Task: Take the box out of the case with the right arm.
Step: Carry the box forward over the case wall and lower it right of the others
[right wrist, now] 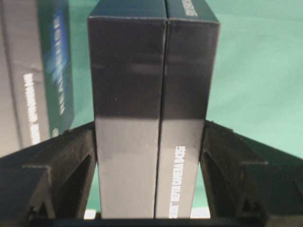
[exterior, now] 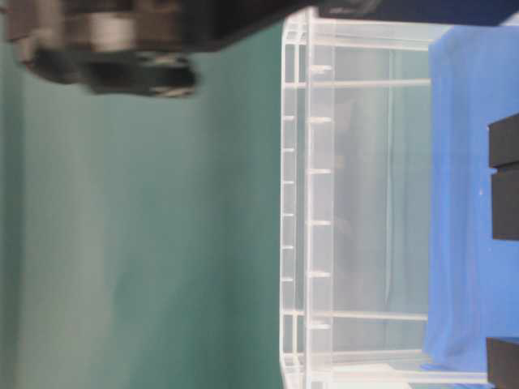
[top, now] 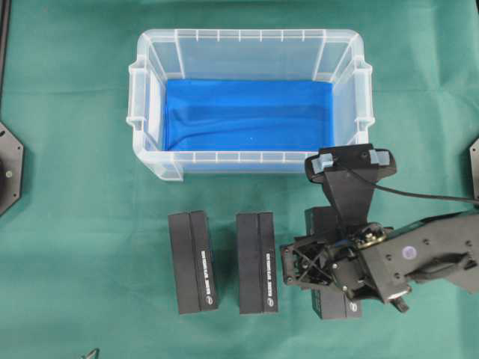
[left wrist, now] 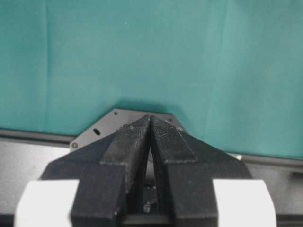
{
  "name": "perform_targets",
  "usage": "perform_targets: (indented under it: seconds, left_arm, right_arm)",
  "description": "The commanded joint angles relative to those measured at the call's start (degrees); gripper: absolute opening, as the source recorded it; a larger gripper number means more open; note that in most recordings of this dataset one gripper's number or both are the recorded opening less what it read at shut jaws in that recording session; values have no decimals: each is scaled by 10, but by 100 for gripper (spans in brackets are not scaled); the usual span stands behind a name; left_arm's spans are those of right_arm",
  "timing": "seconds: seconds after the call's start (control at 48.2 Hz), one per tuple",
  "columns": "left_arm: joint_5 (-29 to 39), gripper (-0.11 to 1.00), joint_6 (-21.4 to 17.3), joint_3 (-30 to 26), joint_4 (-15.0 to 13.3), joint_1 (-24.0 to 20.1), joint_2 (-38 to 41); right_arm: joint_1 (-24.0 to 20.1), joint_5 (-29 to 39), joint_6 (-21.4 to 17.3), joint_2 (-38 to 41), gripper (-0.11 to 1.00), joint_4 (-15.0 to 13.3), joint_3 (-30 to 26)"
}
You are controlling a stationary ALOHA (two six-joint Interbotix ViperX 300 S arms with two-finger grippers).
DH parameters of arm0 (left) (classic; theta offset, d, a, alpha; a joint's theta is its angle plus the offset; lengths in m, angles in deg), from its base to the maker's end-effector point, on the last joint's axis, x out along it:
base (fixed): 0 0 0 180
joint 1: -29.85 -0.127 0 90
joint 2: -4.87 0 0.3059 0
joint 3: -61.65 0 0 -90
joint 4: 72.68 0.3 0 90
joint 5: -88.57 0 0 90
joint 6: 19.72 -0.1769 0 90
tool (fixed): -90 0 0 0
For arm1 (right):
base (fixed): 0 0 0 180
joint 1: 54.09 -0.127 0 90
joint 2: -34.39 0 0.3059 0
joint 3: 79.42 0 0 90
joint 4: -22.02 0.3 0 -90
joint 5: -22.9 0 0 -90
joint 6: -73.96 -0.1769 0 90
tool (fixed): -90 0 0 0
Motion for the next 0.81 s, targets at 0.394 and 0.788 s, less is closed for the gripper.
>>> perform_targets:
  seconds: [0.394,0.788]
  left_arm:
    - [-4,0,-1,-1,2,-2,3]
    - [-4,0,0,-1,2,-2,2]
  right_arm:
    - [0,-181,-25,12,65,2,101]
    - [0,-174,-31,11,65,13,100]
